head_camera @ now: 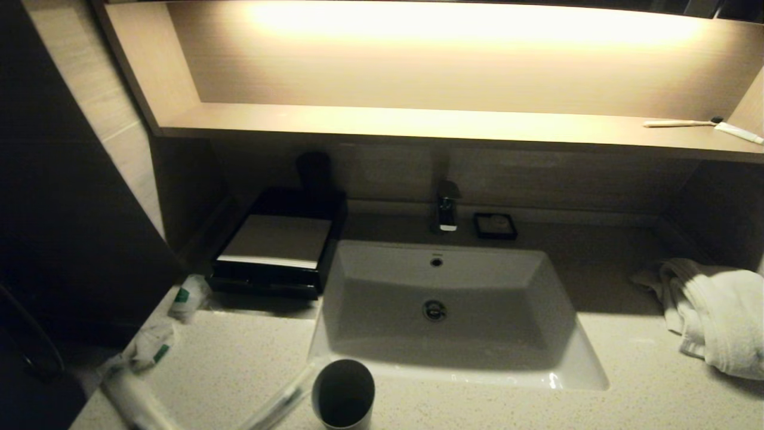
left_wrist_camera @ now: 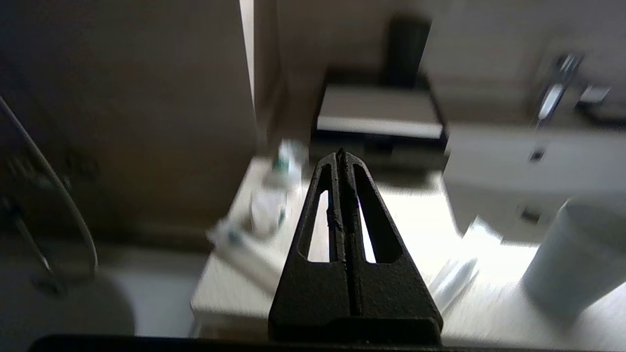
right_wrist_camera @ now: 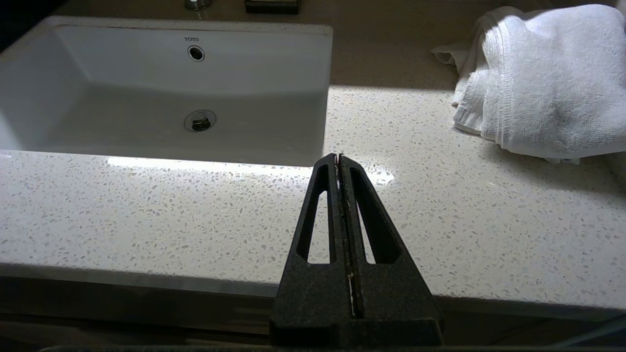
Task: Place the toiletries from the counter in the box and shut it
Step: Pick up the cup
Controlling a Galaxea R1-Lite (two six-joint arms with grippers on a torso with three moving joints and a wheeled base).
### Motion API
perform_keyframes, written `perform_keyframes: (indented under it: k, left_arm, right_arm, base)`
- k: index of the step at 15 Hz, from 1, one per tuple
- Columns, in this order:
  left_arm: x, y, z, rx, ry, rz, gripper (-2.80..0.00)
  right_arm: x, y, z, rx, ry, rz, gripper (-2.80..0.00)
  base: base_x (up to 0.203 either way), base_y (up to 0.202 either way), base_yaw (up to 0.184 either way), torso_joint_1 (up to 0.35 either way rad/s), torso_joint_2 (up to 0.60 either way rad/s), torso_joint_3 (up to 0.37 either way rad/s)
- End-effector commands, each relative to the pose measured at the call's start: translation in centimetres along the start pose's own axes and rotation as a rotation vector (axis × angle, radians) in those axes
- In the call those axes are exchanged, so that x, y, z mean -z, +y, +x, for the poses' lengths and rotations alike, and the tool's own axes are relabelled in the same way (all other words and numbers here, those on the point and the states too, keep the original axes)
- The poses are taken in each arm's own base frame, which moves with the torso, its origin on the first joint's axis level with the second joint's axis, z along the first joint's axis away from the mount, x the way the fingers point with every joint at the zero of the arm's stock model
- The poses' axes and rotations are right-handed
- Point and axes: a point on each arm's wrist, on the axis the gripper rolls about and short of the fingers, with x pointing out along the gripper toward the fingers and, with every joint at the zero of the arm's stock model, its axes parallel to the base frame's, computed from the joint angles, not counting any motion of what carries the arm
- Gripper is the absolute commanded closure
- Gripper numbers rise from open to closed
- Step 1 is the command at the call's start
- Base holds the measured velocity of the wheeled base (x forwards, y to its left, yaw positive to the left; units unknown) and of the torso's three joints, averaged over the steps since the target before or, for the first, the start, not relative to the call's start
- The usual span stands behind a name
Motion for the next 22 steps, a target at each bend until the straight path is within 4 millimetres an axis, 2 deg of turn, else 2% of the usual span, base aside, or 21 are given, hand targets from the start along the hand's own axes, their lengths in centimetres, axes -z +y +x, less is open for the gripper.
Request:
perform_keyframes:
  k: [1,5,6,9,11,15,17,22]
  left_arm:
    - [-3.4,0.1,-1.3,0.000,-0.080,0.000,0.00]
    - [-8.8,0.1,-4.5,0.032,-0.172,0.002,0.00]
    - [-10.0,0.1,-4.3,0.033,-0.168,0.000,0.00]
    - [-14.3,0.3,-1.8,0.029,-0.124,-0.025,0.00]
    - [-15.5,0.3,0.1,0.034,-0.097,-0.032,0.00]
    - [-15.9,0.2,4.6,0.061,0.019,-0.034,0.00]
    - [-15.4,-0.1,6.6,0.178,0.094,-0.041,0.00]
    - [-11.4,-0.7,10.4,0.348,0.334,-0.079,0.00]
  right_arm:
    - [0.0,0.0,0.0,0.000,0.000,0.000,0.00]
    - [0.0,0.0,0.0,0.000,0.000,0.000,0.00]
    - [0.0,0.0,0.0,0.000,0.000,0.000,0.00]
    - [0.0,0.0,0.0,0.001,0.000,0.000,0.00]
    - [0.0,0.0,0.0,0.000,0.000,0.000,0.00]
    - [0.0,0.0,0.0,0.000,0.000,0.000,0.00]
    - [0.0,0.0,0.0,0.000,0.000,0.000,0.00]
    - [0.0,0.0,0.0,0.000,0.000,0.000,0.00]
  base:
    - [0.000,0.000,0.000,0.000,0.00,0.000]
    - [0.000,0.000,0.000,0.000,0.00,0.000]
    - [0.000,0.000,0.000,0.000,0.00,0.000]
    - [0.000,0.000,0.000,0.000,0.00,0.000]
    - [0.000,0.000,0.000,0.000,0.00,0.000]
    - [0.000,0.000,0.000,0.000,0.00,0.000]
    - [0.000,0.000,0.000,0.000,0.00,0.000]
    - [0.000,0.000,0.000,0.000,0.00,0.000]
